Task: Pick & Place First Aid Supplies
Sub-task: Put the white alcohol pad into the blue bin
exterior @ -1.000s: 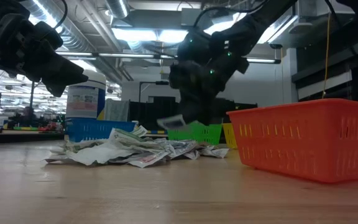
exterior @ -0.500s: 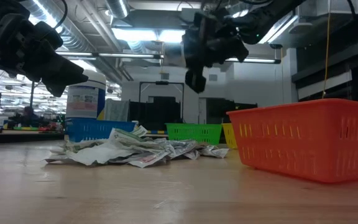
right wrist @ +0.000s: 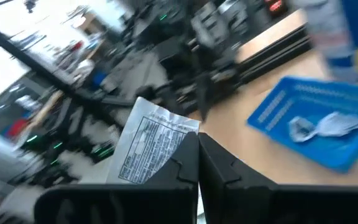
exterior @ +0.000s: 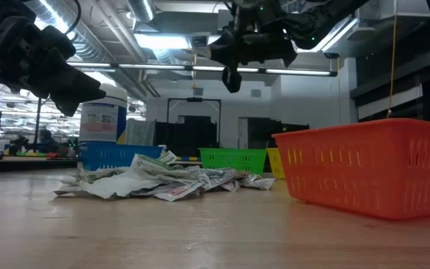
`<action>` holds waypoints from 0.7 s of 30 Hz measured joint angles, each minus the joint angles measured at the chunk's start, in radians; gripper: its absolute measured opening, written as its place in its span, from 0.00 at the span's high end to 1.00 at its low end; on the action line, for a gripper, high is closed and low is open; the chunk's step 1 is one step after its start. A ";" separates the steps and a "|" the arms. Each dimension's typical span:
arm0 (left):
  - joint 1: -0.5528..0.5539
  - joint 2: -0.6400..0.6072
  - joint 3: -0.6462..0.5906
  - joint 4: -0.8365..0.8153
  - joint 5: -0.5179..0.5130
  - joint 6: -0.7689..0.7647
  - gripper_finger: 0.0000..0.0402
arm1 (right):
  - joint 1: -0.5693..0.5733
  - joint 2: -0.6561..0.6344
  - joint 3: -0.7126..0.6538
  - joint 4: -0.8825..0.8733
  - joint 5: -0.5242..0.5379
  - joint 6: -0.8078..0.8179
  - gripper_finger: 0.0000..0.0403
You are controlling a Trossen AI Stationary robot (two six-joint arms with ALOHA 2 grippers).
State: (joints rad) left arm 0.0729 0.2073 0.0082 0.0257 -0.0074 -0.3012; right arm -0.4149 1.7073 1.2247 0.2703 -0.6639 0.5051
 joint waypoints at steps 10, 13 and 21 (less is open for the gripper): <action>0.000 0.000 0.000 0.000 0.000 0.000 0.68 | 0.090 0.004 0.018 -0.014 0.279 -0.148 1.00; 0.000 0.000 0.000 0.000 0.000 0.000 0.68 | 0.109 0.027 0.070 -0.041 0.326 -0.205 1.00; 0.000 0.000 0.000 0.000 0.000 0.000 0.68 | 0.144 0.197 0.326 -0.223 0.411 -0.331 1.00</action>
State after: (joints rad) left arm 0.0727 0.2077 0.0082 0.0254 -0.0071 -0.3012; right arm -0.2709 1.9046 1.5506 0.0477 -0.2533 0.1743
